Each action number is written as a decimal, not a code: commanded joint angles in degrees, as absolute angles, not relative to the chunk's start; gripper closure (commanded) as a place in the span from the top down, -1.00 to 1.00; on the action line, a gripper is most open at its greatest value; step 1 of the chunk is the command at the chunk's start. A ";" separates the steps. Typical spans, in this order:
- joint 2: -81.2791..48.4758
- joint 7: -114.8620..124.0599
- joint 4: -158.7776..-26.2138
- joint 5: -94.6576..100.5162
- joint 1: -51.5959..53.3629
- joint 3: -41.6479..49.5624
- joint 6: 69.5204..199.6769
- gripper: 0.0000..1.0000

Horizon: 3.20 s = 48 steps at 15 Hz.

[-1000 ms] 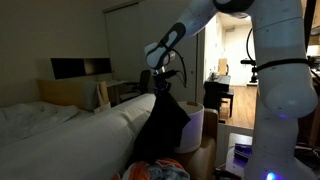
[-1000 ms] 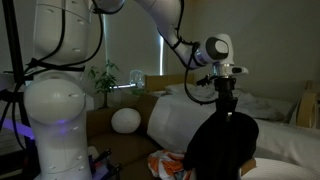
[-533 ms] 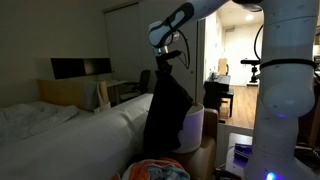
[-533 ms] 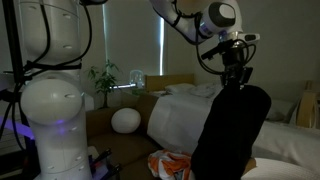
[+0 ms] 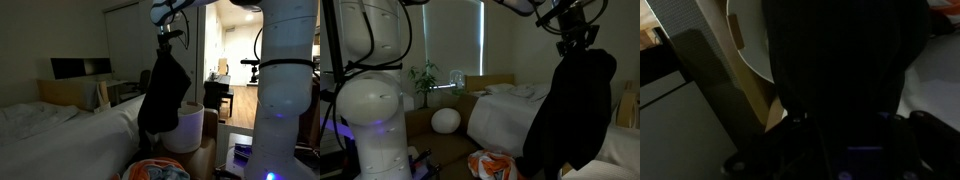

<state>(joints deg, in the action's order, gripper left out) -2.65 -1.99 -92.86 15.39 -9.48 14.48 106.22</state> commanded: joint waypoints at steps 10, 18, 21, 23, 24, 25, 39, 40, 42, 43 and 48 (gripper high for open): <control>-19.80 -7.95 -51.54 -0.06 -21.98 17.53 92.70 -0.83; -29.43 -4.59 -32.44 -7.34 -31.31 17.64 82.92 -0.83; -30.61 -3.30 -30.12 -6.96 -34.97 15.10 81.25 -0.83; -32.16 -3.24 -28.06 -6.46 -36.54 14.02 80.58 -0.83; -33.15 -3.36 -27.37 -6.42 -37.35 13.40 80.12 -0.83; -34.27 -3.71 -26.51 -6.22 -38.02 12.88 79.69 -0.83; -49.69 -5.51 -19.19 -4.03 -40.03 7.15 73.25 -0.83; -50.75 -5.68 -19.00 -3.80 -40.11 7.15 72.66 -0.83; -52.93 -5.56 -18.47 -3.14 -40.32 7.45 71.61 -0.83; -52.61 -5.68 -20.76 -2.59 -40.16 7.64 72.19 -0.83; -57.49 -5.27 -20.93 1.66 -39.82 9.16 72.26 -0.83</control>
<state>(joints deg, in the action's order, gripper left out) -55.84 -4.69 -21.48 -0.57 -39.67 8.64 73.45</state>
